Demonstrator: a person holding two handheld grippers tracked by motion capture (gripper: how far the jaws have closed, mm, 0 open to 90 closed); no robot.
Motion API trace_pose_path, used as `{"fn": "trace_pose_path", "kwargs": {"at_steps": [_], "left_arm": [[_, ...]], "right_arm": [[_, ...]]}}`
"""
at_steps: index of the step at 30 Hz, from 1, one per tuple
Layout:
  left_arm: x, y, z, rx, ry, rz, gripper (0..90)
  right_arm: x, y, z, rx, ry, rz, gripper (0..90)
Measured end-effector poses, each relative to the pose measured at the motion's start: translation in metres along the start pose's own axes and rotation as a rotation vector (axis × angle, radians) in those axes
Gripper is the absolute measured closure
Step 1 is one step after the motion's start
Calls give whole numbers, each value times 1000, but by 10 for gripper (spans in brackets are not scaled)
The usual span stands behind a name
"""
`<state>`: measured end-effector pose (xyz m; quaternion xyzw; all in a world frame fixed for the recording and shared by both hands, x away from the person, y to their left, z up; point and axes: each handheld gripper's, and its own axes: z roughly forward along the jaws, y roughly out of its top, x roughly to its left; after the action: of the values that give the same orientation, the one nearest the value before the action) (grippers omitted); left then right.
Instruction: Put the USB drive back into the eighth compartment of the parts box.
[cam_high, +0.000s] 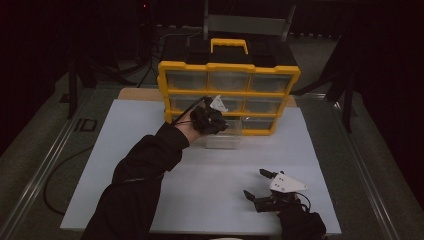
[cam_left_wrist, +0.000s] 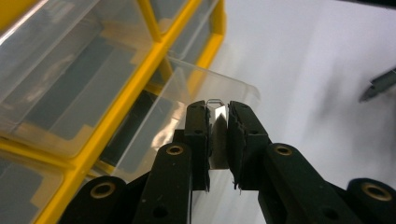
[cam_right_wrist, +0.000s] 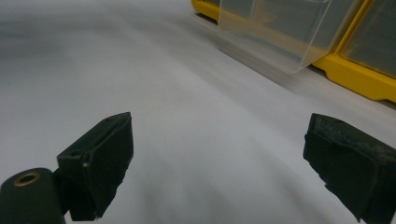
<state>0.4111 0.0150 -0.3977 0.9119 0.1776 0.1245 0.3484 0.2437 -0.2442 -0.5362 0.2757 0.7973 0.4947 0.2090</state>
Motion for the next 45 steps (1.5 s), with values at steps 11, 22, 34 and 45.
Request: {"fn": "trace_pose_path", "kwargs": {"at_steps": [11, 22, 34, 45], "left_arm": [[9, 0, 12, 6, 36, -55, 793], [12, -5, 22, 0, 43, -86, 793], [14, -9, 35, 25, 51, -95, 793], [15, -12, 44, 44, 53, -110, 792]], "right_arm": [[0, 0, 0, -3, 3, 0, 87], [0, 0, 0, -3, 5, 2, 87], [0, 1, 0, -6, 9, 2, 87], [0, 1, 1, -2, 10, 1, 87]]}}
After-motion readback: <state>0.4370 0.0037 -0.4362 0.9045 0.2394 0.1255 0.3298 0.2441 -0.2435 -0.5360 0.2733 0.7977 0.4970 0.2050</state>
